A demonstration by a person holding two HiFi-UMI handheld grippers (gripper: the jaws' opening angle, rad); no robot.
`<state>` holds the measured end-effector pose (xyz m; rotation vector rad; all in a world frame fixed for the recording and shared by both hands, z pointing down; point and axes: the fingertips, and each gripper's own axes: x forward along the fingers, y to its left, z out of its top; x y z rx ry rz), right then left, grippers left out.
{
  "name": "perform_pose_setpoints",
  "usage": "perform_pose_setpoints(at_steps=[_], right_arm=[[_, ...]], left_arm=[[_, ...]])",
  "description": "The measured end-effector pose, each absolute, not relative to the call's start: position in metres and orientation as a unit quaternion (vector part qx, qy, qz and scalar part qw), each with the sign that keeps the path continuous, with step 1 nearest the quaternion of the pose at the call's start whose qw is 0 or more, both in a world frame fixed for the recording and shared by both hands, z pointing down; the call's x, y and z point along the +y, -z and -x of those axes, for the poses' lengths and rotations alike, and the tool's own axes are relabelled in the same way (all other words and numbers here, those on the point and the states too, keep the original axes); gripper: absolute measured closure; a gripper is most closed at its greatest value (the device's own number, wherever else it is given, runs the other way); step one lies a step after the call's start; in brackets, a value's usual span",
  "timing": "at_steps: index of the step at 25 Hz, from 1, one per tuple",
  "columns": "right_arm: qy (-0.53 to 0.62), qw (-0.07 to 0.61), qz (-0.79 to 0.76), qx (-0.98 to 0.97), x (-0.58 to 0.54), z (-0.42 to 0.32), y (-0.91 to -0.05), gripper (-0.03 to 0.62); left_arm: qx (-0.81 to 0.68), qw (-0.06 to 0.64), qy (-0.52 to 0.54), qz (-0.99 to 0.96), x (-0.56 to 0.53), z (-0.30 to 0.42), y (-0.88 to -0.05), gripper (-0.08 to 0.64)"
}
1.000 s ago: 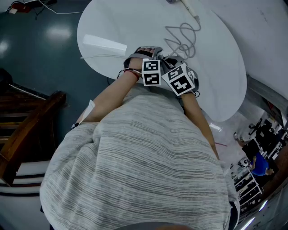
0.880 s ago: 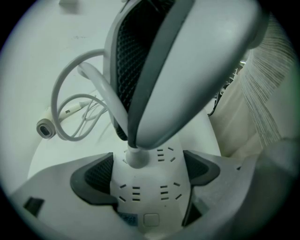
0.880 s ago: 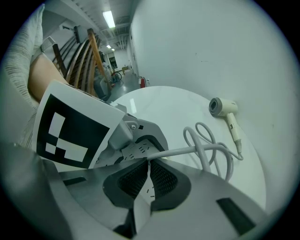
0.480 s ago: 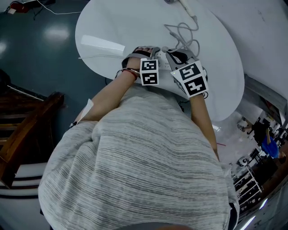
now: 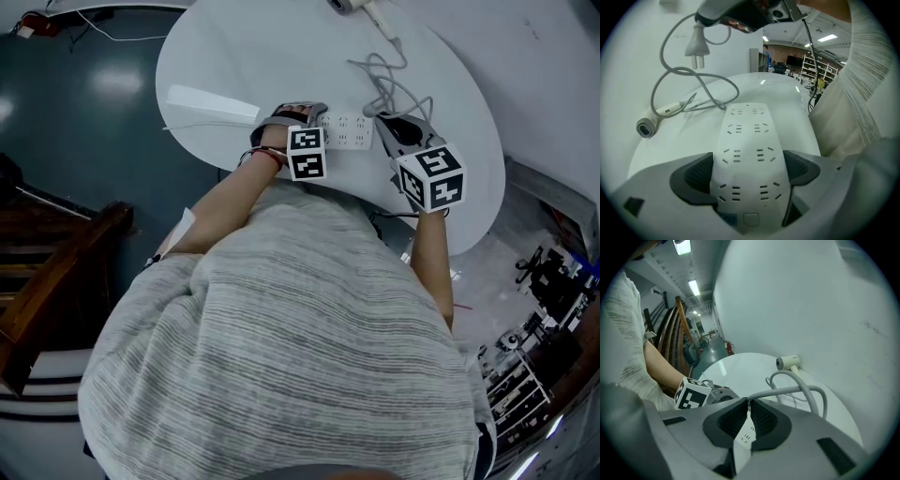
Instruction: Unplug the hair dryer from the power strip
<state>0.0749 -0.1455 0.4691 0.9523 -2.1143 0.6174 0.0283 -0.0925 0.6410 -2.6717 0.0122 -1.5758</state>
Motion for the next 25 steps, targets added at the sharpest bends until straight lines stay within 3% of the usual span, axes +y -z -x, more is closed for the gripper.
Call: perform_pose_setpoints(at_steps=[13, 25], right_arm=[[-0.261, 0.359, -0.426, -0.788, -0.111, -0.130, -0.525, 0.555], [-0.260, 0.407, -0.408, -0.775, -0.097, -0.132, -0.578, 0.555]], left_arm=[[0.004, 0.021, 0.510, 0.860, -0.092, -0.026, -0.642, 0.100], [0.008, 0.019, 0.512, 0.859, -0.093, -0.024, -0.642, 0.100]])
